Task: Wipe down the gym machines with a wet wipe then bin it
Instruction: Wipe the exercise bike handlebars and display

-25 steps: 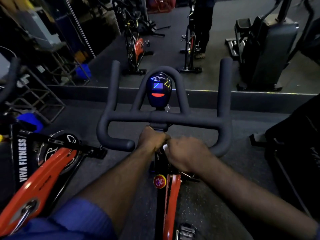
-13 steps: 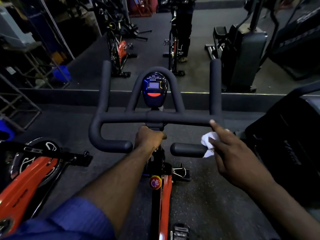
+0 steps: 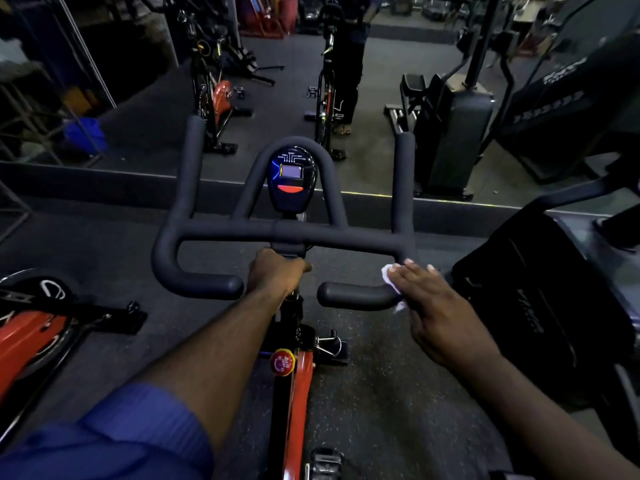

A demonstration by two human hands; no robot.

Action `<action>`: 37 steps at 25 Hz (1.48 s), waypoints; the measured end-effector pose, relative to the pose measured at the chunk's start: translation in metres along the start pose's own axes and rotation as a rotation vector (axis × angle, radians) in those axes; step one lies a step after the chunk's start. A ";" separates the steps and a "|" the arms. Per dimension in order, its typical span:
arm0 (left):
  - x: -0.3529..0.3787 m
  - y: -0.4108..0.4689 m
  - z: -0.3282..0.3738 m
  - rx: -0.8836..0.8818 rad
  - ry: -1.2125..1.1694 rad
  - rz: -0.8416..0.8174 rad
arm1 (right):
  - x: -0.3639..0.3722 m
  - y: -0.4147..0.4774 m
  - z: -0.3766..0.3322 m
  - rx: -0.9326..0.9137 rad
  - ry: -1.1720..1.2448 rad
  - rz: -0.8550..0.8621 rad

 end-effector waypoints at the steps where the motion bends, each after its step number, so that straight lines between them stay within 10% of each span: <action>1: -0.002 -0.002 0.002 -0.006 0.012 -0.006 | 0.011 0.002 -0.015 0.023 0.052 -0.011; 5: -0.009 -0.023 0.009 0.041 0.223 0.113 | 0.039 -0.009 -0.066 -0.194 0.117 -0.041; 9: -0.003 -0.072 0.015 0.604 0.138 0.403 | 0.009 0.002 0.015 -0.055 0.090 0.016; 16: 0.035 -0.065 0.055 0.348 0.332 -0.214 | 0.001 0.015 0.031 -0.158 0.104 -0.070; 23: 0.042 -0.068 0.056 0.186 0.216 -0.318 | 0.001 0.015 0.040 -0.258 0.109 -0.101; 26: 0.045 -0.072 0.061 0.301 0.518 -0.356 | -0.010 0.049 0.057 -0.134 0.128 -0.003; 37: 0.015 -0.067 0.066 0.831 1.140 -0.478 | 0.001 0.134 -0.002 -0.711 0.058 -0.215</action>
Point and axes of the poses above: each hand's wrist, its own y-axis towards the middle knuckle, its own x-axis out of the palm, z = x × y, the point moved 3 cm from there along y, towards the middle knuckle, and after that the axes turned 4 degrees about x, right-handed, at the moved point
